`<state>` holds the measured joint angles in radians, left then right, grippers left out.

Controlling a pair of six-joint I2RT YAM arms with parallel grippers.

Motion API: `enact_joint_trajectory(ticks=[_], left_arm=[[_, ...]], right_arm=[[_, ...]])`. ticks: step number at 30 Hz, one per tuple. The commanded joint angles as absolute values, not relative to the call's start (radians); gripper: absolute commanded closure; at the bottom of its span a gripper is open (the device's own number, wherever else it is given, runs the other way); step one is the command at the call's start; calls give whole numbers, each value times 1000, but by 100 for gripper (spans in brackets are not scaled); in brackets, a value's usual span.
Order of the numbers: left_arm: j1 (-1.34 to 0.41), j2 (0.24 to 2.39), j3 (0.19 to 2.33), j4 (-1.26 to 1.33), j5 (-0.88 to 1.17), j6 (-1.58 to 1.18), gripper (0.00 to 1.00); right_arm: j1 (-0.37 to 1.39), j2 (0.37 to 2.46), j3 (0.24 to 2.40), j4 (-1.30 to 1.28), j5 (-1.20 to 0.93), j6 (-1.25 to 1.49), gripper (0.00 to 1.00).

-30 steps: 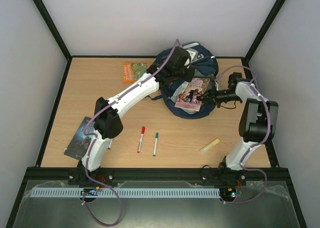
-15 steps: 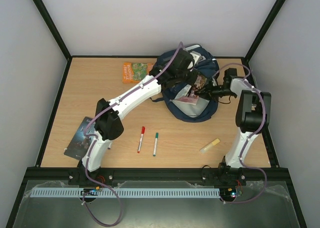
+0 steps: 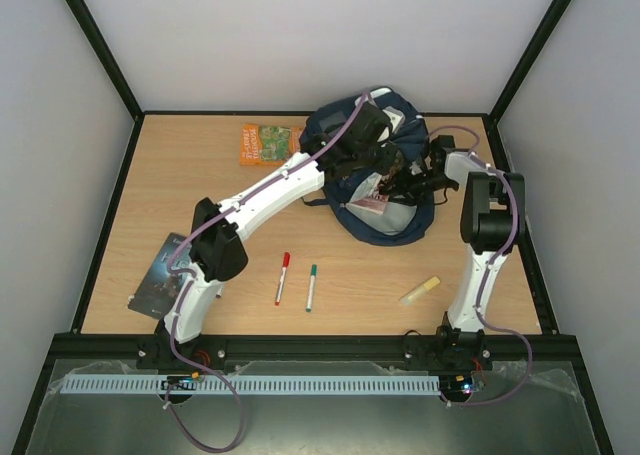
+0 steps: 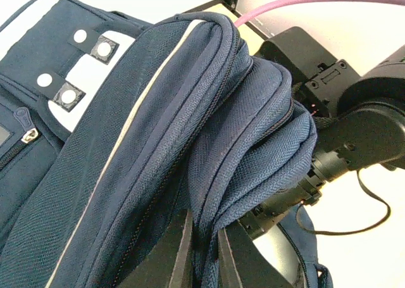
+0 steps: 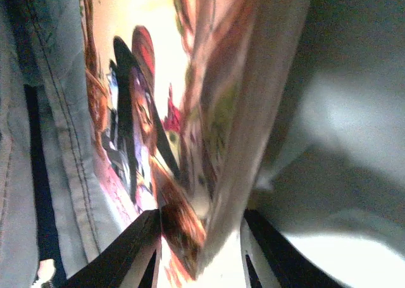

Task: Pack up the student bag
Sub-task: Place the book in the student bag.

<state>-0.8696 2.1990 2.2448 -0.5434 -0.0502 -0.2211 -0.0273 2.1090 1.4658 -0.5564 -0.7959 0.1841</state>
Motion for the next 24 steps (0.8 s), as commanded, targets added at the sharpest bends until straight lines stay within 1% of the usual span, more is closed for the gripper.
enact_joint_trajectory(ticks=[1, 3, 5, 10, 13, 14, 20, 24], left_arm=[[-887, 2077, 2258, -445, -43, -212, 98], [-886, 2069, 2246, -448, -43, -209, 98], [-886, 2060, 2237, -456, -37, -203, 98], [-882, 2026, 2195, -486, -2, -181, 98], [-879, 1997, 2131, -494, 34, -172, 98], [-879, 1990, 2111, -494, 44, -171, 98], [-865, 1971, 2030, -487, 83, -222, 98], [-848, 1969, 2014, -474, 111, -260, 98]], right_arm=[[-20, 1994, 1394, -578, -698, 153, 59], [-20, 1933, 1350, -570, -670, 131, 55], [-20, 1870, 1300, -561, -646, 104, 54], [-20, 1703, 1157, -535, -665, 16, 54], [-19, 1618, 1080, -528, -667, -44, 55], [-16, 1594, 1062, -529, -657, -72, 57], [7, 1463, 958, -508, -590, -283, 77], [83, 1346, 861, -397, -466, -396, 86]])
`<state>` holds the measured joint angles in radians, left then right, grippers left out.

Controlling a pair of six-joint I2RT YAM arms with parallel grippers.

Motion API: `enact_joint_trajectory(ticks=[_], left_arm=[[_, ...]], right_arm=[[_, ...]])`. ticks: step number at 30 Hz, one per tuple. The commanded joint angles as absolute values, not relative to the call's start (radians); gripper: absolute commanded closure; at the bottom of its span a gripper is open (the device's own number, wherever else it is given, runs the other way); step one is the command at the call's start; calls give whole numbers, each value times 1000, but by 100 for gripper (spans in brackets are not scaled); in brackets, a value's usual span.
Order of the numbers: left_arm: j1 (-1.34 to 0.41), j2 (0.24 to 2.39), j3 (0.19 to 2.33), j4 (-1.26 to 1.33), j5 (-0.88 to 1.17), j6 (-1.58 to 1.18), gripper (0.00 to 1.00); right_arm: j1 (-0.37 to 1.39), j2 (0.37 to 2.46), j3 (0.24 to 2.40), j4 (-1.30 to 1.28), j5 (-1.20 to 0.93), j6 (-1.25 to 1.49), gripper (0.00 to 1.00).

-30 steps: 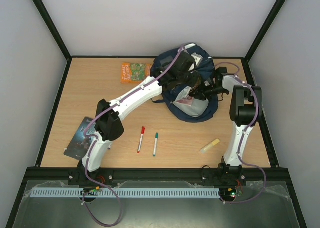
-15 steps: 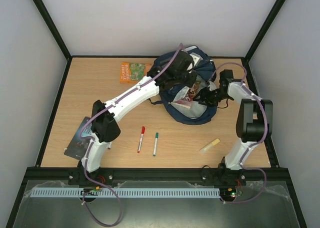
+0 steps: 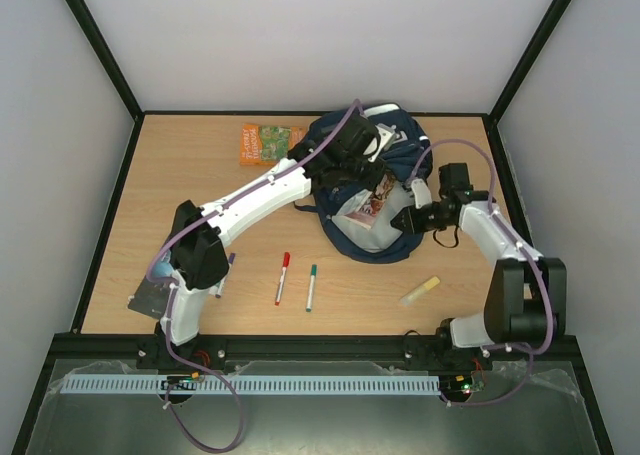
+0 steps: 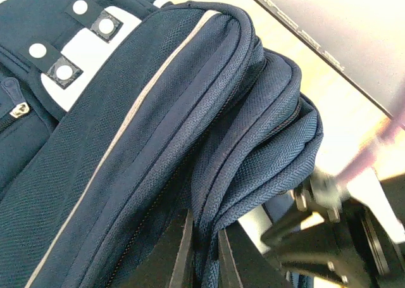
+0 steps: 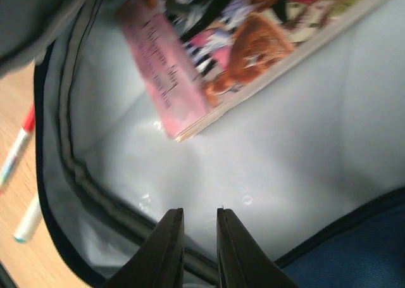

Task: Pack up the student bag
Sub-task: Place the book in the student bag.

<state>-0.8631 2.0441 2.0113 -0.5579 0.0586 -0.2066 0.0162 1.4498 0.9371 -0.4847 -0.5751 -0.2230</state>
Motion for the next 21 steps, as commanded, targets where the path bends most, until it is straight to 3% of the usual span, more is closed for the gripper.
enact_joint_trajectory(ticks=[1, 4, 10, 21], left_arm=[[-846, 1969, 2014, -476, 121, -264, 98], [-837, 1967, 2016, -482, 138, -270, 98], [-809, 1964, 2014, -502, 176, -277, 98], [-791, 1960, 2019, -519, 197, -285, 98]], right_arm=[[113, 1316, 835, -365, -431, -421, 87], [217, 1252, 774, -269, -304, -507, 85], [369, 1270, 749, -117, -110, -614, 71], [469, 1427, 751, -5, -57, -749, 60]])
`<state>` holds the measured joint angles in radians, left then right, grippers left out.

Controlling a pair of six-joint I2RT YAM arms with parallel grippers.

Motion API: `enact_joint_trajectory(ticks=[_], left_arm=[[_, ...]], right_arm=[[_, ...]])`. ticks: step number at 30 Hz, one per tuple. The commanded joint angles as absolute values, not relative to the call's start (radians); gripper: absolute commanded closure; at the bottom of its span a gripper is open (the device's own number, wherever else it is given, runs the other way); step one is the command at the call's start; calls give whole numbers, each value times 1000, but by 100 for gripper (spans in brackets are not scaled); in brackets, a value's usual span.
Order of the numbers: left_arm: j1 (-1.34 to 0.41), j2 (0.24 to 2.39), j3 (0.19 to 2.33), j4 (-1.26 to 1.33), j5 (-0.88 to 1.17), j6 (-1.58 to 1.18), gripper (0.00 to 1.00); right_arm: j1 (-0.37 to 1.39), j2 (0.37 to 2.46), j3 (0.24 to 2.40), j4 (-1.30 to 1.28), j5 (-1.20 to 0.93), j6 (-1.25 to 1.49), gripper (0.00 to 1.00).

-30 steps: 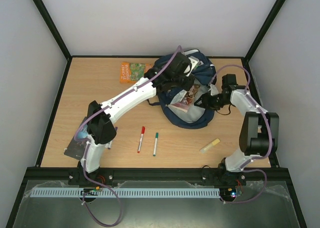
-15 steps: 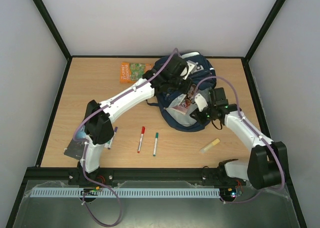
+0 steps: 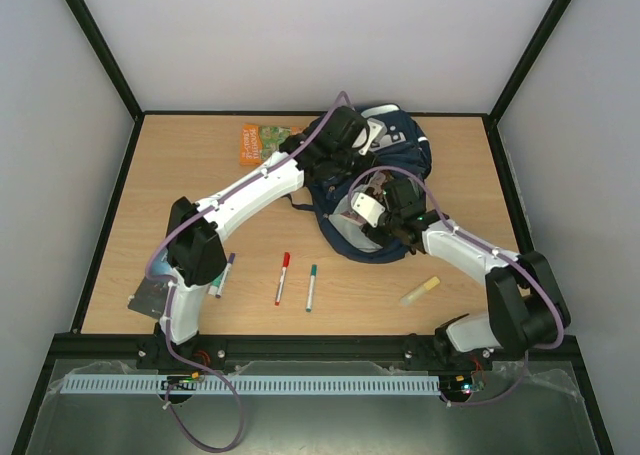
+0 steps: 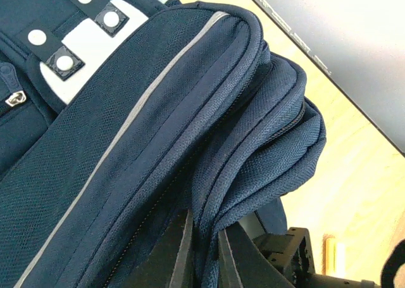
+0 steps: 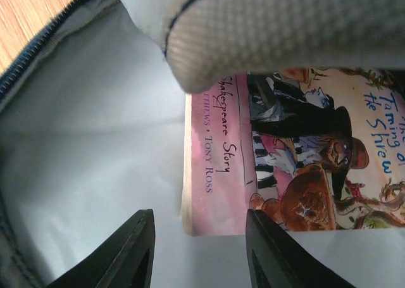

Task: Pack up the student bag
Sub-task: Place the book in the student bag.

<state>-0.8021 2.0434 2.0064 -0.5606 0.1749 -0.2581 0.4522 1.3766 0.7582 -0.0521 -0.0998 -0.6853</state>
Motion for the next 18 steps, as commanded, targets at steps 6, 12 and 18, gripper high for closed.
enact_joint_trajectory(ticks=[6, 12, 18], left_arm=[[-791, 1957, 2018, -536, 199, -284, 98], [-791, 1955, 2016, -541, 205, -282, 98], [-779, 1962, 2007, -540, 233, -285, 98]], right_arm=[[469, 1475, 725, 82, 12, -778, 58], [469, 1468, 713, 25, -75, -807, 58], [469, 1368, 678, -105, -219, -914, 58]])
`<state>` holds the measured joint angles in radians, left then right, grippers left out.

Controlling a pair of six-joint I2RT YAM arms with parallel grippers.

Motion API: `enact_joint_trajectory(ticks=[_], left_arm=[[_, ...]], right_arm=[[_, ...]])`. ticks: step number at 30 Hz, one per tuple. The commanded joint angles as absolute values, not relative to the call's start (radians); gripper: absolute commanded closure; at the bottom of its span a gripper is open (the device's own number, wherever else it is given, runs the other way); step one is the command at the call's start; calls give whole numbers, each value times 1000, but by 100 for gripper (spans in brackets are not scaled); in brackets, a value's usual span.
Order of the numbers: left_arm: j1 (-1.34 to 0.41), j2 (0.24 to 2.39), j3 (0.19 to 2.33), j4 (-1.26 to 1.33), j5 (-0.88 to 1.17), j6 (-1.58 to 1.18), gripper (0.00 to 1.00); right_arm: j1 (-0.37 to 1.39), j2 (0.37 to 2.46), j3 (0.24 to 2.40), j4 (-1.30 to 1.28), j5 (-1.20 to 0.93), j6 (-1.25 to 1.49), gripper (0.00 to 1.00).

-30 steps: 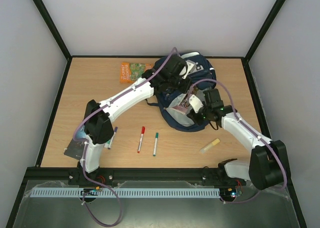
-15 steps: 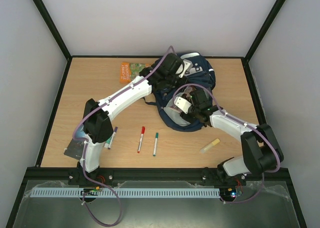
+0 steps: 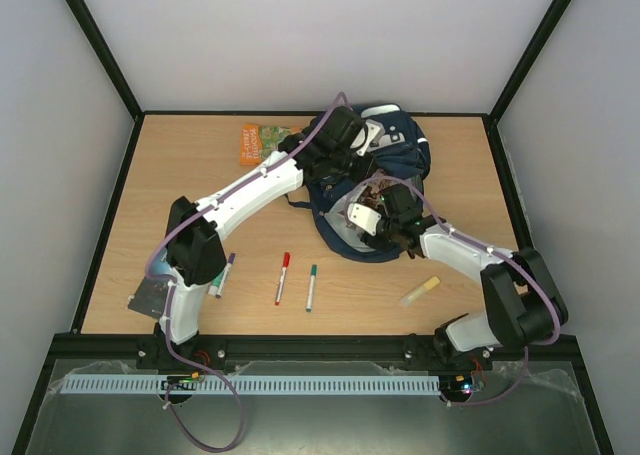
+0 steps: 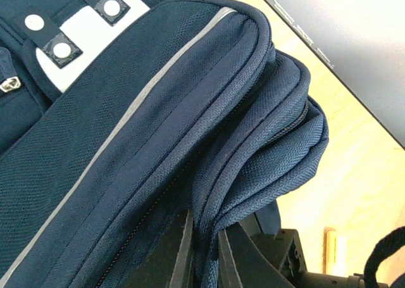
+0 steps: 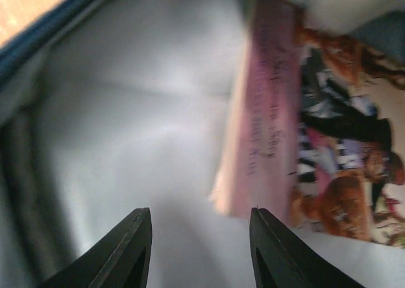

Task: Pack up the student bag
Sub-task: Place the book in the student bag.

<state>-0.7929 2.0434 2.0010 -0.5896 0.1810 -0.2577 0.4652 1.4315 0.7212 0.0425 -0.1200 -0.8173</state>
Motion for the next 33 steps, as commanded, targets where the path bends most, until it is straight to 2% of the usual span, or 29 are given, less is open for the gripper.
enact_joint_trajectory(ticks=[1, 11, 23, 28, 31, 33], left_arm=[[-773, 1964, 2008, -535, 256, -291, 98], [-762, 1964, 2058, -562, 269, -280, 98], [-762, 1991, 2119, -581, 296, -287, 98], [-762, 1986, 2120, -591, 296, -283, 98], [-762, 1981, 2118, -597, 291, -277, 98], [-762, 1978, 2116, -601, 290, -274, 98]], right_arm=[[471, 1345, 666, -116, -219, -943, 58], [471, 1309, 672, -29, -148, -934, 61], [517, 1449, 732, 96, -92, -918, 61], [525, 1502, 704, 230, 22, -923, 70], [524, 1521, 680, 281, 95, -950, 82], [522, 1512, 660, 311, 127, -970, 86]])
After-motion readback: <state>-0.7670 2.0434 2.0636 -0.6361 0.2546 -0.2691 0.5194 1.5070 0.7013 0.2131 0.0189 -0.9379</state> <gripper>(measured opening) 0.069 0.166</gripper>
